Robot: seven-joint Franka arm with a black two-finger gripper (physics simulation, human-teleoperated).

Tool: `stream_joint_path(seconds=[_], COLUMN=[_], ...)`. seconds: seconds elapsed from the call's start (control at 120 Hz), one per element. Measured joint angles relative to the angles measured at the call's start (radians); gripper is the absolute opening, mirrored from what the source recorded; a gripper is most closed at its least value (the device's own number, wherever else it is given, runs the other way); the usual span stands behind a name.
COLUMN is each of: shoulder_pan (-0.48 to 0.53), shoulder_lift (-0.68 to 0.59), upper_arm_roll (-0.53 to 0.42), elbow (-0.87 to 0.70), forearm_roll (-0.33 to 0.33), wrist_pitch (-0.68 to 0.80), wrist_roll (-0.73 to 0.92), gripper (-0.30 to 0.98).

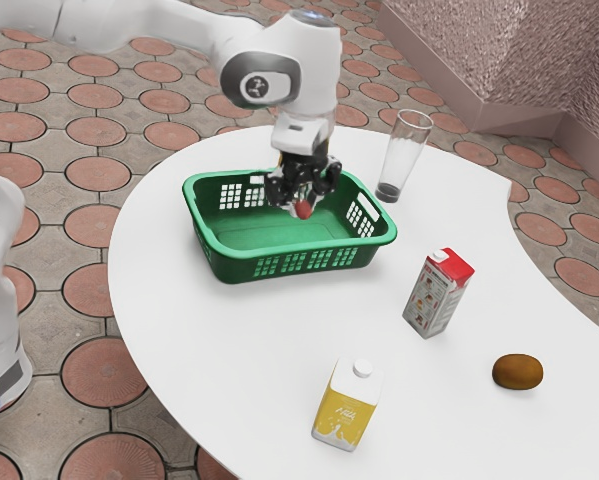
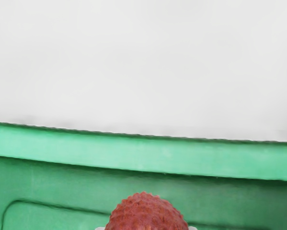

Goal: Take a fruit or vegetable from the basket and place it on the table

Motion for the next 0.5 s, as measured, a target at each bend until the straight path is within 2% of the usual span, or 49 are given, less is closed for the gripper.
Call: stream_joint_path(seconds=[0.075,0.25,0.5], shoulder_pan=[-0.004,-0.005,-0.011], shoulder_lift=[0.024,0.172,0.312], upper_arm_roll=[-0.096,-0.188,-0.211], elbow=[0.042,0.105,0.108], forearm_roll=[-0.023,-0.043,-0.044], wrist_pitch=[-0.026,-0.048,-0.006], wrist_roll=[-0.003,-0.012,-0.026], gripper=[0.13,0.13,0.13])
